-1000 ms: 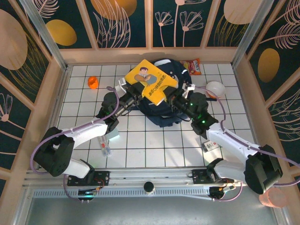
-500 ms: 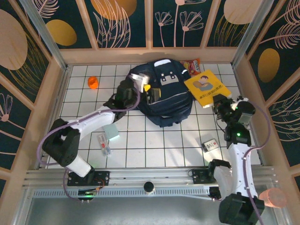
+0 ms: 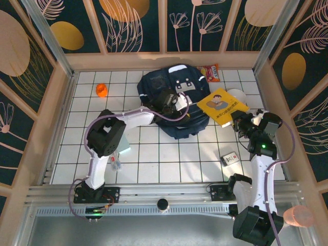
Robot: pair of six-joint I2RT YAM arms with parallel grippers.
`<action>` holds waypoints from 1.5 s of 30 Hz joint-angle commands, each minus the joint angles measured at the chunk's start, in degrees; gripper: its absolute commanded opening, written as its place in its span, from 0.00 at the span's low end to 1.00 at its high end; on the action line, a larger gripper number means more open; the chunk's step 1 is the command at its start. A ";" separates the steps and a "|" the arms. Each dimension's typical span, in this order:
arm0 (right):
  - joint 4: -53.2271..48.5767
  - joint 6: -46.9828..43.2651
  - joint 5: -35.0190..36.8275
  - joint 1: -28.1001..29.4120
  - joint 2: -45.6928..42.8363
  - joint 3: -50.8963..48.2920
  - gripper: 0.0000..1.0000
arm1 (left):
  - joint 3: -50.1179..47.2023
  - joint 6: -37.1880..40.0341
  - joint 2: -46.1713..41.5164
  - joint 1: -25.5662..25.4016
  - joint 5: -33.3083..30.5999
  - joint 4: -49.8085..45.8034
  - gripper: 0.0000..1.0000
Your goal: Pack the student bag
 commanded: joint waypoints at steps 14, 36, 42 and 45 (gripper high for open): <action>-18.27 -8.20 9.29 -5.10 -8.73 6.22 0.00 | -9.45 -9.77 -19.40 -0.09 -7.72 13.00 0.00; 34.84 20.22 29.83 34.51 0.81 -10.28 0.00 | 10.20 -27.54 -17.55 -0.02 -6.76 -0.51 0.00; 46.85 22.59 44.59 43.75 14.96 -7.93 0.00 | 10.29 -29.50 -17.37 0.03 -5.68 0.70 0.00; 52.61 24.19 51.00 46.42 21.83 -6.91 0.00 | 10.44 -29.83 -17.58 -0.08 -5.11 1.15 0.00</action>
